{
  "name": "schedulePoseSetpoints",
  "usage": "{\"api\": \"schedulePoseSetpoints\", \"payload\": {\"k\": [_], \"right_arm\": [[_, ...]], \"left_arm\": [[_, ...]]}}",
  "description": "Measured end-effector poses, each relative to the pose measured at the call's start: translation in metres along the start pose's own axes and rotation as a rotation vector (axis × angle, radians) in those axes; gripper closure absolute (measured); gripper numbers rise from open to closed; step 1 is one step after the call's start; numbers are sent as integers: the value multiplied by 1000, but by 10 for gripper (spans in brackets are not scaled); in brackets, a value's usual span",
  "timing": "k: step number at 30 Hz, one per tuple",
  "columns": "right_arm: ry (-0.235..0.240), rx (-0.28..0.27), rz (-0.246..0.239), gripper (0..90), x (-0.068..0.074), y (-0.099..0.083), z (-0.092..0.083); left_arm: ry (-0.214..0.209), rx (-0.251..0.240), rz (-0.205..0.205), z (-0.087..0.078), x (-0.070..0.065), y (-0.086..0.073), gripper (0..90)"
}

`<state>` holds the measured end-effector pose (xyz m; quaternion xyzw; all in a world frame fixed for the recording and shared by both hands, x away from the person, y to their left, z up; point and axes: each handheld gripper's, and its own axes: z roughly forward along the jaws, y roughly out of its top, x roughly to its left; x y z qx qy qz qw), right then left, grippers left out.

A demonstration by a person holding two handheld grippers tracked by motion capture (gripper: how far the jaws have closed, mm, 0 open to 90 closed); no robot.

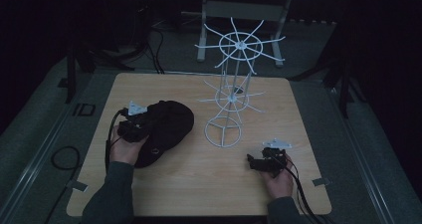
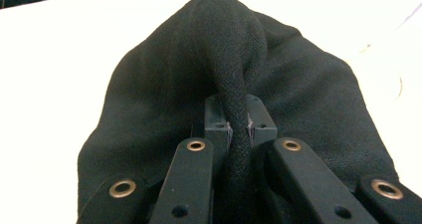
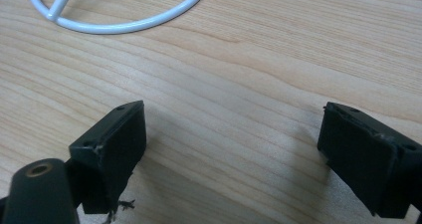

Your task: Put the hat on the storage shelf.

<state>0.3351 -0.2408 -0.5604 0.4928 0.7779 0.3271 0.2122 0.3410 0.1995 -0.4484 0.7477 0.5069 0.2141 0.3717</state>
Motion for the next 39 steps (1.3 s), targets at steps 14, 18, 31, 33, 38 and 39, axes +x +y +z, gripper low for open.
{"api": "schedulePoseSetpoints", "payload": {"k": [14, 18, 31, 33, 38, 39], "right_arm": [[0, -2, -2, 115, 0, 0, 0], [0, 0, -3, 115, 0, 0, 0], [0, 0, -1, 115, 0, 0, 0], [-1, -1, 0, 115, 0, 0, 0], [-1, -1, 1, 115, 0, 0, 0], [-1, -1, 1, 115, 0, 0, 0]], "left_arm": [[-43, -82, -20, -15, 4, 9, 848], [-45, -100, -15, -20, 5, 12, 847], [-68, -165, -20, -33, 4, 22, 847], [-71, -175, -21, -35, 4, 24, 847], [-78, -199, -21, -40, 3, 29, 846], [-80, -202, -19, -41, 3, 30, 846]]}}
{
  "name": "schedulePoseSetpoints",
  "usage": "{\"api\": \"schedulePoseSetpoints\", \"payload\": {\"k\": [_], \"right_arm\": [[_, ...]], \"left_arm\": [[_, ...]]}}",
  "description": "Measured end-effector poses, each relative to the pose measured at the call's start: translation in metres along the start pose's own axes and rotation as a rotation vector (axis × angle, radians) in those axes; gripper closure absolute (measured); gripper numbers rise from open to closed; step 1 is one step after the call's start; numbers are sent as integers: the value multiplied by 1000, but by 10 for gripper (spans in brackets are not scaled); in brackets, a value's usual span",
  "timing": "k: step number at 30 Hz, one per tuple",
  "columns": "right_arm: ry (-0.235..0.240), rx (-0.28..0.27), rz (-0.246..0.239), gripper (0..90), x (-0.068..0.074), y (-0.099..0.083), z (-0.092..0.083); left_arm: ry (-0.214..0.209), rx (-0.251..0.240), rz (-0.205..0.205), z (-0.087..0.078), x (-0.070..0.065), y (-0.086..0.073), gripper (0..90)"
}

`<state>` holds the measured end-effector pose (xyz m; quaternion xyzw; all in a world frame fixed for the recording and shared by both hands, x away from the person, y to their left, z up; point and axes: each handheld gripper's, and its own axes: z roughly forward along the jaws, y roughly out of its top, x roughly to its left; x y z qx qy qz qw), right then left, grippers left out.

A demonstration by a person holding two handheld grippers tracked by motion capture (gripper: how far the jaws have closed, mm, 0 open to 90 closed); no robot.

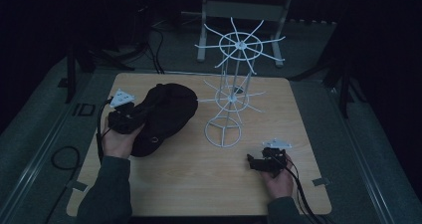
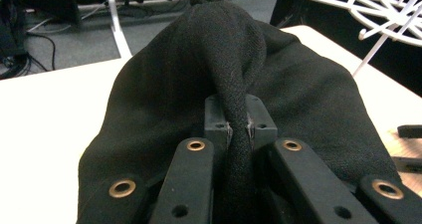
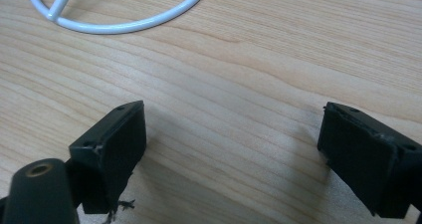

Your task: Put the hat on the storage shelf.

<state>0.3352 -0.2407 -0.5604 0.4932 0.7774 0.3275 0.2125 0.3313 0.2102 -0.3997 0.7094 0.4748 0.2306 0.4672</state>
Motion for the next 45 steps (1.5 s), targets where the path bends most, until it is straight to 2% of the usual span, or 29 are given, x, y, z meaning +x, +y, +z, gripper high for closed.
{"api": "schedulePoseSetpoints", "payload": {"k": [14, 39, 45], "right_arm": [[1, 2, 1, 115, 0, 0, 0], [1, 1, -1, 115, 0, 0, 0], [0, 0, -1, 115, 0, 0, 0]], "left_arm": [[-23, -75, -8, -14, -1, 13, 846], [-49, -174, -42, -35, 2, 29, 846], [-60, -194, -40, -40, 3, 33, 846]]}}
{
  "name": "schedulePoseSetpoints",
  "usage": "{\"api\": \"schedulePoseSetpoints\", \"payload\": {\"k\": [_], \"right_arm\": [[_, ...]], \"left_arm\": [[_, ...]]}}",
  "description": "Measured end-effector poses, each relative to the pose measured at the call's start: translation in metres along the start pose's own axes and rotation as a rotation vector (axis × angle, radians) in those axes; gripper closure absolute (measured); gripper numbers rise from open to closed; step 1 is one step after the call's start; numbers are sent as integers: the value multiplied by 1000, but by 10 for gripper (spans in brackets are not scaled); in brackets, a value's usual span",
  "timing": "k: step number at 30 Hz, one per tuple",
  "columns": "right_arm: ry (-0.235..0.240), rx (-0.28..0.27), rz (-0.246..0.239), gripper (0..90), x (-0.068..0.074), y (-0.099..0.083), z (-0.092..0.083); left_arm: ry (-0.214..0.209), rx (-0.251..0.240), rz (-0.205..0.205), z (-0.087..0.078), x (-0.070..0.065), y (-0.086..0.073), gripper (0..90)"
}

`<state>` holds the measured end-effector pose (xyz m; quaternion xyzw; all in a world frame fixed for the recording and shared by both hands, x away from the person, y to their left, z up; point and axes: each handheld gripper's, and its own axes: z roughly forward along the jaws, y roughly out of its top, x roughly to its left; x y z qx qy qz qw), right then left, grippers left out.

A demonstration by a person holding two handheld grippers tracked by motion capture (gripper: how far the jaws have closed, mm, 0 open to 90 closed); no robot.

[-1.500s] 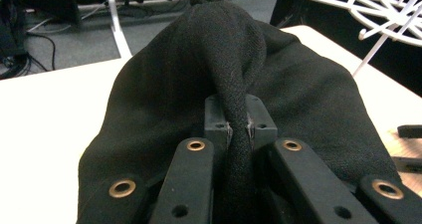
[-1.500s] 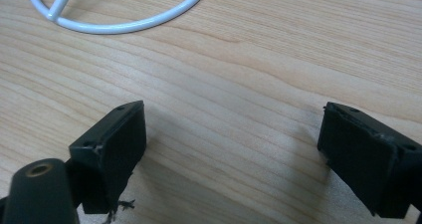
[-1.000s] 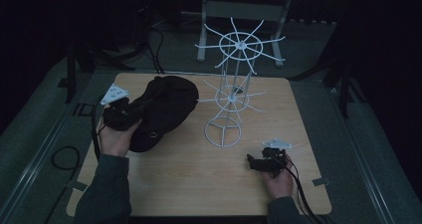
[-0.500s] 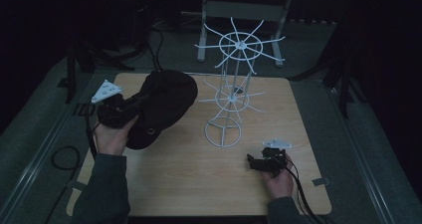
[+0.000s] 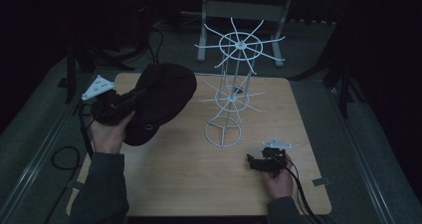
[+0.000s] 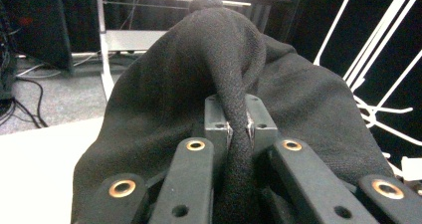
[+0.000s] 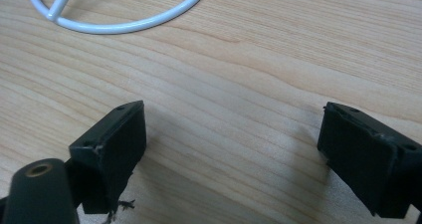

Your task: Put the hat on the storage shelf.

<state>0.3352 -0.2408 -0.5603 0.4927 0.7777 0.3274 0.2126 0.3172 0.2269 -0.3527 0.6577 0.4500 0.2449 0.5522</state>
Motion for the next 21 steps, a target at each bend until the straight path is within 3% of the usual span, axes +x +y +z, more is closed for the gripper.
{"api": "schedulePoseSetpoints", "payload": {"k": [21], "right_arm": [[0, 1, 0, 115, 0, 0, 0]], "left_arm": [[-34, -53, -17, -6, 1, 10, 845]]}}
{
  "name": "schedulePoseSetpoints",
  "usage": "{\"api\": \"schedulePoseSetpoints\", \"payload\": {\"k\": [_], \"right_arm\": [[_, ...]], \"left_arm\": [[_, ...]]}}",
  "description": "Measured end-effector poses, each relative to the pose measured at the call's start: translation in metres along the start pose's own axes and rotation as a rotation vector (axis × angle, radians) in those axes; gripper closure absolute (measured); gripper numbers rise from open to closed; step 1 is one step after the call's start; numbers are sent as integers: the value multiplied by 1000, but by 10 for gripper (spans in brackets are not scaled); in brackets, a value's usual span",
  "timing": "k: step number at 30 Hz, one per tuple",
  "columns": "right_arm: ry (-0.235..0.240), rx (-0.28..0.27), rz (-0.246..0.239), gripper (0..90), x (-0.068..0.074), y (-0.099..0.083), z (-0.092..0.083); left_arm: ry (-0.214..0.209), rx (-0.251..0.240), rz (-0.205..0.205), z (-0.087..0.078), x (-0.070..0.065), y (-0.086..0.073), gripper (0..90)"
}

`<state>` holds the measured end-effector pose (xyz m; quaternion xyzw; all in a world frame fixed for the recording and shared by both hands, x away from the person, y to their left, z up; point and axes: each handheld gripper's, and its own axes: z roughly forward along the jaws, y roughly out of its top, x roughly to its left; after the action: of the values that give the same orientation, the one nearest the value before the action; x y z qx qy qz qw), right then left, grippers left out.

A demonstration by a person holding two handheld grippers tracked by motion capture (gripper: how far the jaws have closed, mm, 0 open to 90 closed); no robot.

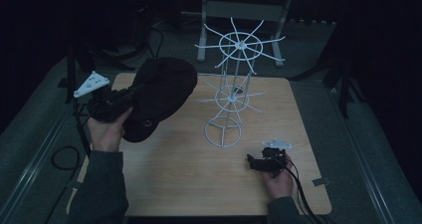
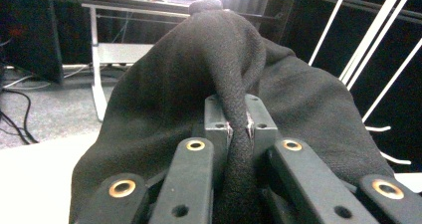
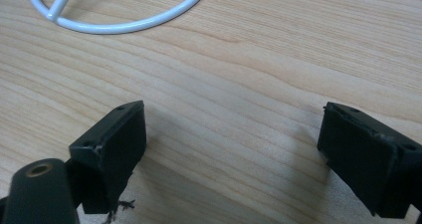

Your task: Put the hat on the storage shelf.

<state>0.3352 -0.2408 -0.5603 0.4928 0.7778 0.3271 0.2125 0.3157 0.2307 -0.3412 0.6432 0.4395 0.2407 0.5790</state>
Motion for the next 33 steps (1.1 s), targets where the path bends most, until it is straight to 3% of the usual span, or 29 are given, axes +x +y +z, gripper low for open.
{"api": "schedulePoseSetpoints", "payload": {"k": [28, 33], "right_arm": [[1, 0, 0, 115, 0, 0, 0], [1, 0, 0, 115, 0, 0, 0]], "left_arm": [[-23, -59, -2, -6, -1, 12, 845], [-46, -82, -10, -9, 0, 13, 845]]}}
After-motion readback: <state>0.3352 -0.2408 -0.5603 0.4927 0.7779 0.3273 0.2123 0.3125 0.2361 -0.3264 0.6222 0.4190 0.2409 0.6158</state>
